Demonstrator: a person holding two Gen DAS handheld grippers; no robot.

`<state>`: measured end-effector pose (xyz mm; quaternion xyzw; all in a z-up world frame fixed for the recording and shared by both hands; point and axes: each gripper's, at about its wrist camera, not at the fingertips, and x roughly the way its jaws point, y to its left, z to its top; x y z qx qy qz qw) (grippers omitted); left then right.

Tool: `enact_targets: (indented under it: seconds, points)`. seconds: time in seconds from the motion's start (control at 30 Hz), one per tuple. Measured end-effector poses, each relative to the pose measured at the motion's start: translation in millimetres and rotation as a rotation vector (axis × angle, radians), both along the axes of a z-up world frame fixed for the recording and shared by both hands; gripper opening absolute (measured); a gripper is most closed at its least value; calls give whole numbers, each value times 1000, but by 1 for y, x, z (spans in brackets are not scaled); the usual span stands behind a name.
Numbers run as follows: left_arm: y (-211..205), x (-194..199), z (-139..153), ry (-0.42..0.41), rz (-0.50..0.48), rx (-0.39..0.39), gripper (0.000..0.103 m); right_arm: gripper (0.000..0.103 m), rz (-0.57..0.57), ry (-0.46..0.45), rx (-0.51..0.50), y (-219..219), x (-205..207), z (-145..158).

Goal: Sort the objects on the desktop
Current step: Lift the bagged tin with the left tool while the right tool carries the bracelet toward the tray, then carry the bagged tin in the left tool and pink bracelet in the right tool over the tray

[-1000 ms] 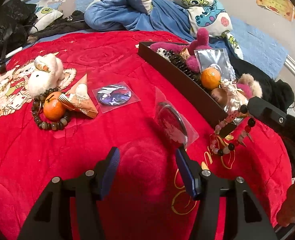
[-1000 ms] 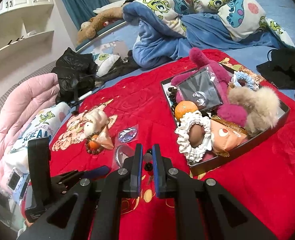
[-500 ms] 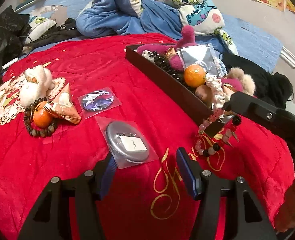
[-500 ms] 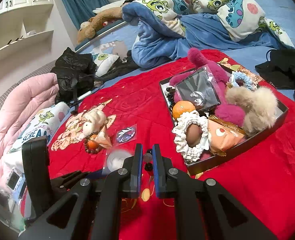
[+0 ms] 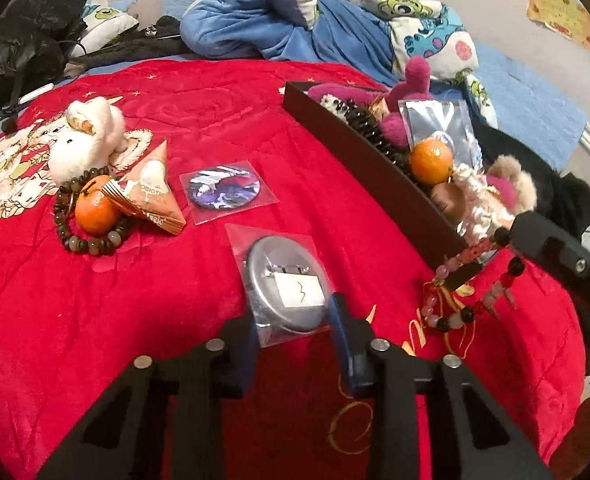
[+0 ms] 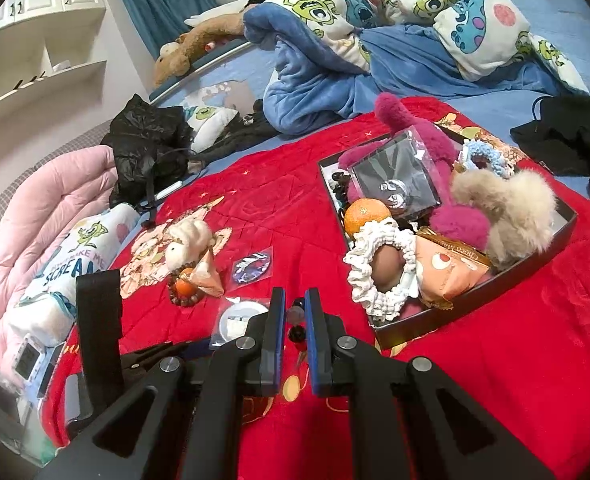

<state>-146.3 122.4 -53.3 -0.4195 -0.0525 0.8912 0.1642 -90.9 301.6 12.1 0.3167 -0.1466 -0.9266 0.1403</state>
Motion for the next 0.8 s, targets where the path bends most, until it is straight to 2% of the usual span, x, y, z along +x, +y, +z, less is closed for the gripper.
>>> enact_targets:
  seconds: [0.2, 0.33, 0.8]
  points:
    - [0, 5, 9, 44, 8, 25, 16, 10, 3, 4, -1, -2, 1, 0]
    - [0, 10, 14, 82, 8, 24, 11, 10, 8, 8, 2, -6, 2, 1]
    - [1, 20, 27, 157, 3, 16, 7, 10, 6, 3, 12, -11, 3, 0]
